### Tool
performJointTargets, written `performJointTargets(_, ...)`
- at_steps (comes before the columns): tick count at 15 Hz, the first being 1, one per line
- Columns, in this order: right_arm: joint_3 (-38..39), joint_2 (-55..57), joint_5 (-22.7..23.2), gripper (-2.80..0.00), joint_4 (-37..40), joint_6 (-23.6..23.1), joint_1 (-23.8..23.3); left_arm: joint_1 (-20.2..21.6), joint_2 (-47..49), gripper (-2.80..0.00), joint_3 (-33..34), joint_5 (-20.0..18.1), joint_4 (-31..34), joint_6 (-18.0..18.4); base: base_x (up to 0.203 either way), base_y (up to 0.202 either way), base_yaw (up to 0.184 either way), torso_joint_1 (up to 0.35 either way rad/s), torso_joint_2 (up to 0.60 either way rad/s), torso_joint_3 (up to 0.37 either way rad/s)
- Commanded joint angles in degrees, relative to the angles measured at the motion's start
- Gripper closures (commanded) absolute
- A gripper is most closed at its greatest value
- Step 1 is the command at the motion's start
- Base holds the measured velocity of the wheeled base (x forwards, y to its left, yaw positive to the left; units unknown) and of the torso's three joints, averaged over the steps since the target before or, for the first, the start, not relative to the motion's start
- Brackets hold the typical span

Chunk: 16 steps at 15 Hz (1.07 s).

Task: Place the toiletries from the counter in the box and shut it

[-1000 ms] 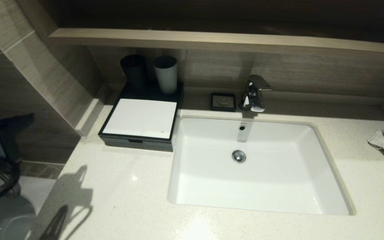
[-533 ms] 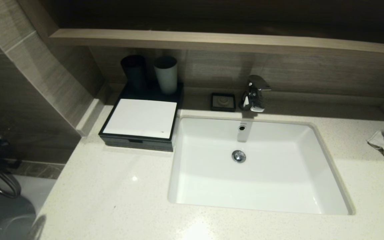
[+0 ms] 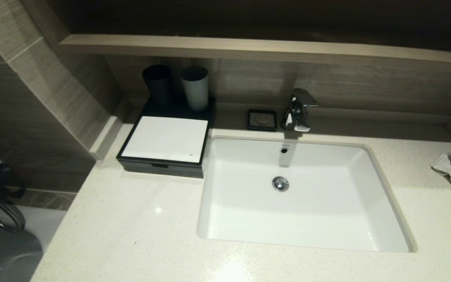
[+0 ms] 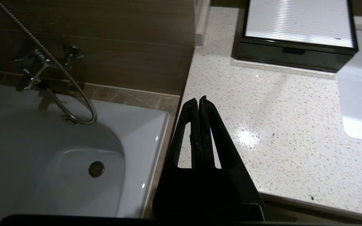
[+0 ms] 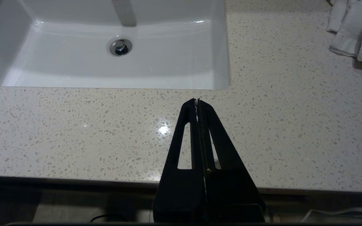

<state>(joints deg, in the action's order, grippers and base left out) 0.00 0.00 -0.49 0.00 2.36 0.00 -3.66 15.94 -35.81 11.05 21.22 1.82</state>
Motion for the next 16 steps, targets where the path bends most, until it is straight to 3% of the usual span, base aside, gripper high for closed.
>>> performJointTargets(1,0.00,0.00,-0.04,0.00,0.00,0.01,0.00,2.45,-4.58,0.00,2.84,-4.99,0.11,0.41,0.000,0.000,0.000,0.000,0.00,0.000)
performJointTargets(3,0.00,0.01,0.03,0.00,0.00,0.01,0.00,3.68,-8.68,0.00,7.91,-8.50,-0.22,2.20,0.000,0.000,0.000,0.000,0.00,0.000)
performJointTargets(7,0.00,0.00,-0.04,0.00,0.00,0.01,0.00,3.84,-14.81,0.00,17.55,-9.46,-5.23,5.07,0.000,0.000,0.000,0.000,0.00,0.000)
performJointTargets(13,0.00,0.00,0.03,0.00,0.00,0.01,0.00,3.84,-15.85,0.00,34.82,-8.63,-27.48,9.82,0.000,0.000,0.000,0.000,0.00,0.000)
performJointTargets(16,0.00,0.00,-0.04,0.00,0.00,0.01,0.00,3.84,-15.93,0.00,35.88,-9.61,-26.41,9.93,0.000,0.000,0.000,0.000,0.00,0.000)
